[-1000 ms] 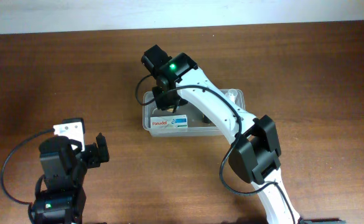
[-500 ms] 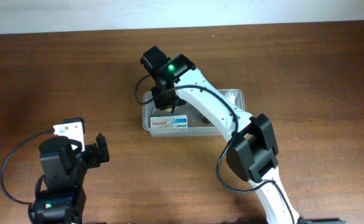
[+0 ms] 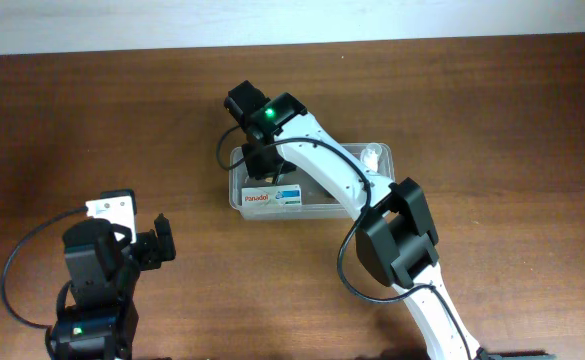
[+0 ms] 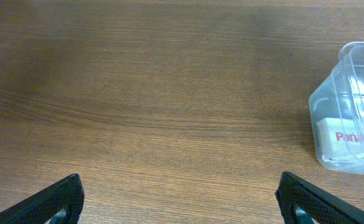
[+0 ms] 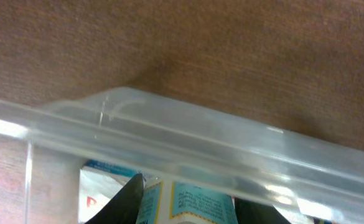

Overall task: Pack container
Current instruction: 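Lower the amber jar into the container beside the Panadol box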

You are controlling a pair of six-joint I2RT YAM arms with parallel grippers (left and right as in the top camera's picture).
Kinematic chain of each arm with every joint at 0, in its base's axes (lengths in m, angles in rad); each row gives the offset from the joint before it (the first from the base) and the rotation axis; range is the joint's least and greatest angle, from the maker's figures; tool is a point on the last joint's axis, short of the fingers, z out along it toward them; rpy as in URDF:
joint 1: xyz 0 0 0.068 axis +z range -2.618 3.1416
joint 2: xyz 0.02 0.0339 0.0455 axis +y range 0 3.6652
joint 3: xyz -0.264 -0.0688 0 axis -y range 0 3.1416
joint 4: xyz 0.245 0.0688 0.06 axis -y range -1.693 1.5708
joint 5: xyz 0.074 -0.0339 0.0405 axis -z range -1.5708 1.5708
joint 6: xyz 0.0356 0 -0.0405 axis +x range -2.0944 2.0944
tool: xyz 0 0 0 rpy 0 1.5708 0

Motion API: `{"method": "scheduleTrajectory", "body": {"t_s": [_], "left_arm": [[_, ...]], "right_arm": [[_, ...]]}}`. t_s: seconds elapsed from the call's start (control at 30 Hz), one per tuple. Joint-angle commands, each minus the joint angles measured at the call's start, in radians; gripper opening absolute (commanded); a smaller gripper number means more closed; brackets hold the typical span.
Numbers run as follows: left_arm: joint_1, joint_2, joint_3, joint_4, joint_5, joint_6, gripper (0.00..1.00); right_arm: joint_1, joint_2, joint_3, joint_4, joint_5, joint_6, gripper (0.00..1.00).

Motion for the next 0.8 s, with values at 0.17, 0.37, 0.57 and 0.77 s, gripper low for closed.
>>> {"method": "scheduleTrajectory", "body": {"t_s": [0.17,0.37,0.57,0.77], "left_arm": [[-0.002,0.001,-0.001,0.003,-0.007,0.019,0.99],[-0.002,0.001,-0.001,0.003,-0.007,0.019,0.99],[-0.002,0.001,-0.001,0.003,-0.007,0.019,0.99],[-0.002,0.001,-0.001,0.003,-0.007,0.019,0.99]], "right_arm": [[-0.002,0.023,0.015,0.023,0.013,0.009,0.35],[-0.002,0.05,0.015,0.048,-0.026,0.009,0.35],[-0.002,0.05,0.015,0.053,-0.034,0.009,0.35],[-0.002,0.05,0.015,0.047,-0.064,0.008,0.49]]}}
